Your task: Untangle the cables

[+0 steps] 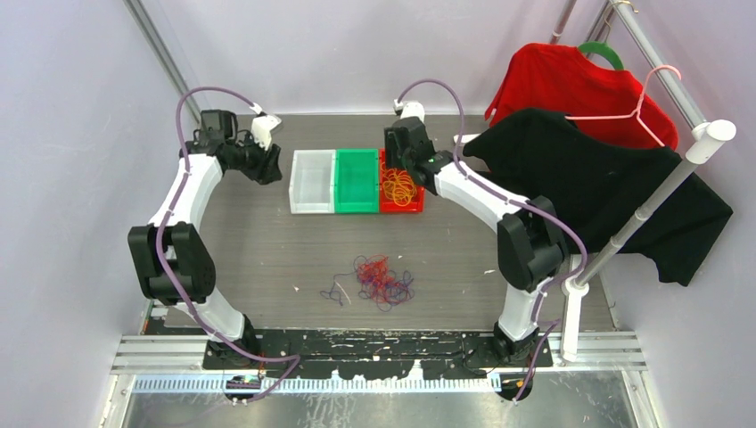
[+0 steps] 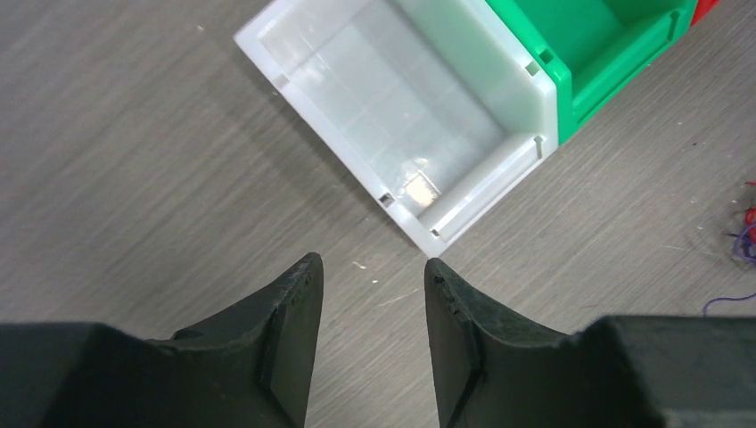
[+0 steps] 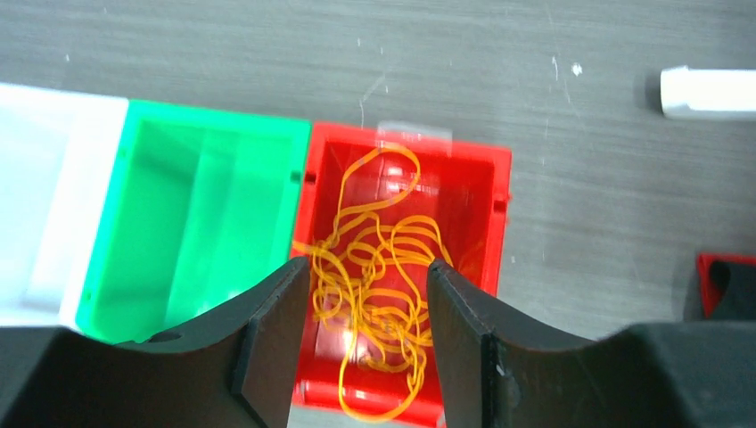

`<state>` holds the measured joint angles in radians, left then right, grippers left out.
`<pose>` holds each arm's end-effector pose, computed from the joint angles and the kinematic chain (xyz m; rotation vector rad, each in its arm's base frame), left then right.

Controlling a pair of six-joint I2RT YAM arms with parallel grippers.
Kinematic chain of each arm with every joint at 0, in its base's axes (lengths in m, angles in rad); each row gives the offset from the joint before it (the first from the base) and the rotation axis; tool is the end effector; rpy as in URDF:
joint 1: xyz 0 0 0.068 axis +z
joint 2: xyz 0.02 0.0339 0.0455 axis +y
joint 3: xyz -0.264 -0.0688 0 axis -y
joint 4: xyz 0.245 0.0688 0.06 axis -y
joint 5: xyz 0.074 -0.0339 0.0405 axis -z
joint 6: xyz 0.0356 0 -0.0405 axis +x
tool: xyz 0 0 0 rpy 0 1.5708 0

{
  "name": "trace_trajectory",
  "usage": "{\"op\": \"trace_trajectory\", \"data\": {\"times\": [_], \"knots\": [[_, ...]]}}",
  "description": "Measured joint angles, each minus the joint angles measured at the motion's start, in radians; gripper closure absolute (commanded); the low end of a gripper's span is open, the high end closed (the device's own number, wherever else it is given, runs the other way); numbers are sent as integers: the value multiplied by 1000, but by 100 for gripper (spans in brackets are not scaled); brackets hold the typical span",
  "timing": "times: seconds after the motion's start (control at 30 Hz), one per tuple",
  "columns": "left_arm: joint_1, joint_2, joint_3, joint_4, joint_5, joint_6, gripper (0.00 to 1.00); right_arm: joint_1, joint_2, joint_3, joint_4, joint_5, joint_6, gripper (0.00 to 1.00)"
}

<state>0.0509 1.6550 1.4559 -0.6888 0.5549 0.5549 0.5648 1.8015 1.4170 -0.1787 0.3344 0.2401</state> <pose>0.3605 -0.0004 0.3060 0.8022 2.1781 -0.3830 0.3619 0.2155 0.2768 -0.1461 2.0968 0.1269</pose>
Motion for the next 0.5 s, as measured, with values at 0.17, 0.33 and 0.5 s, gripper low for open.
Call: {"op": "trace_trajectory", "data": {"times": [0.17,0.33,0.5], "knots": [[0,5,-58,31,14,-55,52,-38,121,120,8,-44,-14,48],[0,11,-85,74,14,-63,53,-63,233,172,5,-83,-23,67],[0,37,-129,122,12,-54,65,-73,286,171,-5,-99,-27,85]]}}
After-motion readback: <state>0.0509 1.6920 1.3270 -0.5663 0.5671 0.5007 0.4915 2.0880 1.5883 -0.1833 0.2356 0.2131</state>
